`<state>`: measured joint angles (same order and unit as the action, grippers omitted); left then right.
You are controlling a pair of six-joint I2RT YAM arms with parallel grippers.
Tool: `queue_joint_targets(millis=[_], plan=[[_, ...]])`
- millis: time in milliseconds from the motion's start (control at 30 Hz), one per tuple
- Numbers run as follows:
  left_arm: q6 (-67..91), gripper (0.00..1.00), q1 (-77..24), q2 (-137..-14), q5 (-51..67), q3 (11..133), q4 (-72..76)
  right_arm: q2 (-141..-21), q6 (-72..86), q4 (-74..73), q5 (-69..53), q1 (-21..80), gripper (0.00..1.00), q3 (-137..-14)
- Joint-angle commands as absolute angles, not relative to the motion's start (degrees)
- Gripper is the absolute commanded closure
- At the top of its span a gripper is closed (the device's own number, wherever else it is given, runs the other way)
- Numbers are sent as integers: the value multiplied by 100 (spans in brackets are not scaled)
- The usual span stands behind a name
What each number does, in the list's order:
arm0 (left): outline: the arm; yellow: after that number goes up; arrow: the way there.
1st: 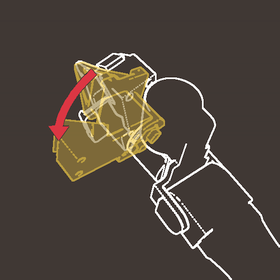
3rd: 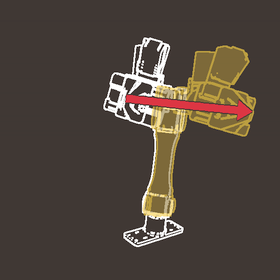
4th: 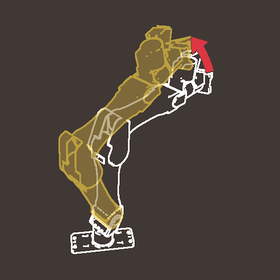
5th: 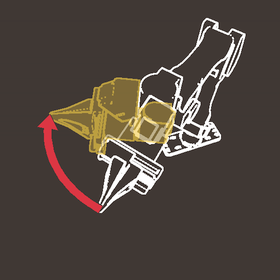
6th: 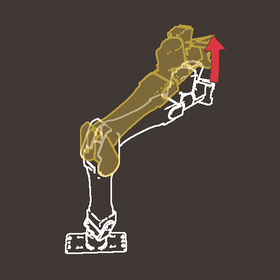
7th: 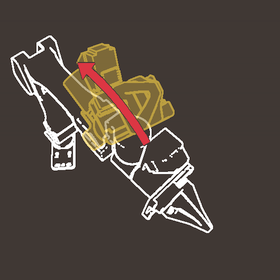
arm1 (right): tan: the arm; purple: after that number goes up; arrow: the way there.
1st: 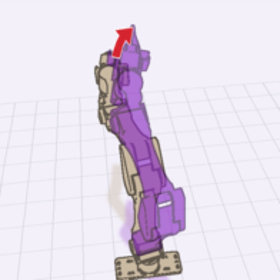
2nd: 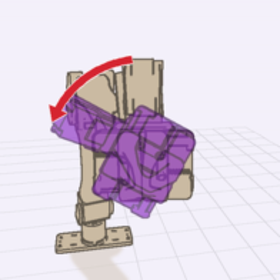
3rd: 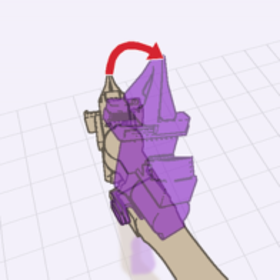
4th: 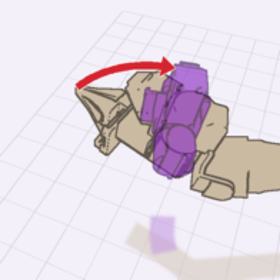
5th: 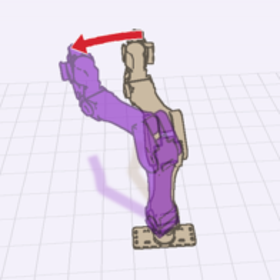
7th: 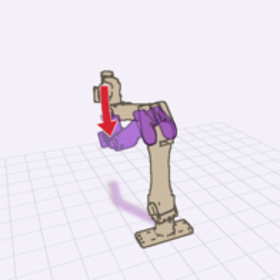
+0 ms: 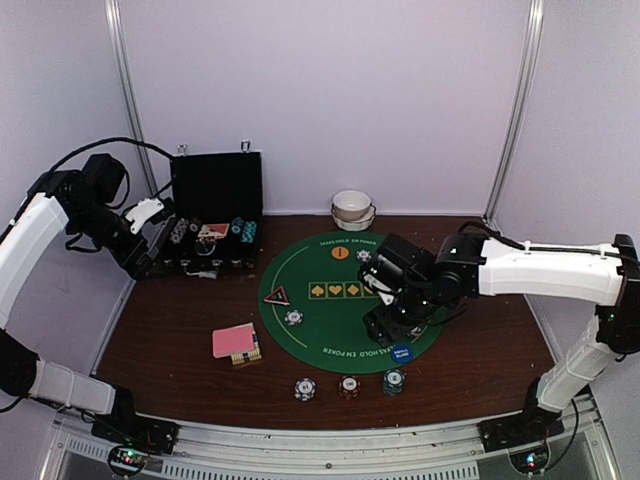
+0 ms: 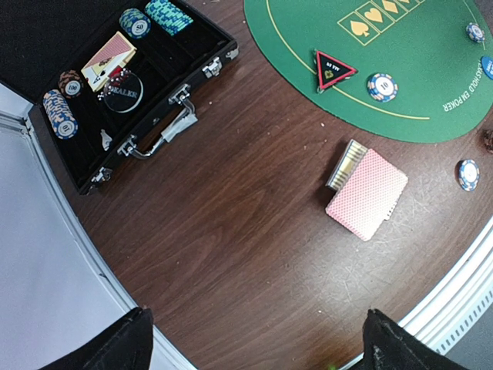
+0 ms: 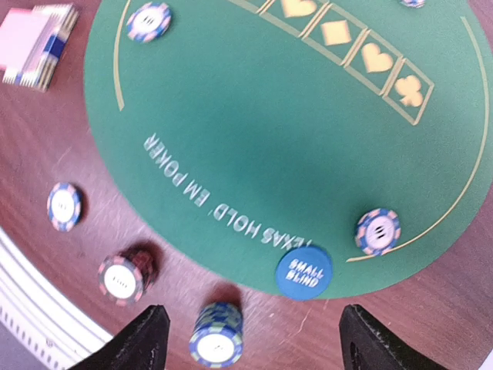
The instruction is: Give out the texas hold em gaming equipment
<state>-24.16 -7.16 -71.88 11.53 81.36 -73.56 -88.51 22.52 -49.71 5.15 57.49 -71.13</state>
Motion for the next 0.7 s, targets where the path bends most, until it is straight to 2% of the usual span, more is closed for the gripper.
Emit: queue_joint_targets(millis=[0,667], plan=[[-2462,2,-674,-7214,1214,8305,-7356,-8981,2402,-5540,317,5935,21,-7189],[-2487,2,-677,-7289,1228,8396,-7432,-9053,3078,-4505,63,6416,22,-6069]])
